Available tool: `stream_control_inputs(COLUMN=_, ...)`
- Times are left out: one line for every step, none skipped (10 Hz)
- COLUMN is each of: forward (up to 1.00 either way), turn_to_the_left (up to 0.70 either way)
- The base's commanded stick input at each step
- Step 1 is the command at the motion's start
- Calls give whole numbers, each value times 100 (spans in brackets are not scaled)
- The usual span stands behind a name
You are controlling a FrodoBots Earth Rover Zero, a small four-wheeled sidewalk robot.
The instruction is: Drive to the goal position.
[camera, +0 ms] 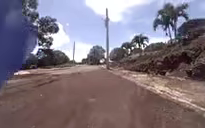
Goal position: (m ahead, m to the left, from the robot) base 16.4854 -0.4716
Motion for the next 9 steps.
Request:
stream_control_inputs(forward=50, turn_to_the_left=0)
stream_control_inputs(forward=50, turn_to_the_left=0)
stream_control_inputs(forward=50, turn_to_the_left=0)
stream_control_inputs(forward=50, turn_to_the_left=0)
stream_control_inputs(forward=50, turn_to_the_left=0)
stream_control_inputs(forward=50, turn_to_the_left=0)
stream_control_inputs(forward=50, turn_to_the_left=0)
stream_control_inputs(forward=50, turn_to_the_left=0)
stream_control_inputs(forward=50, turn_to_the_left=0)
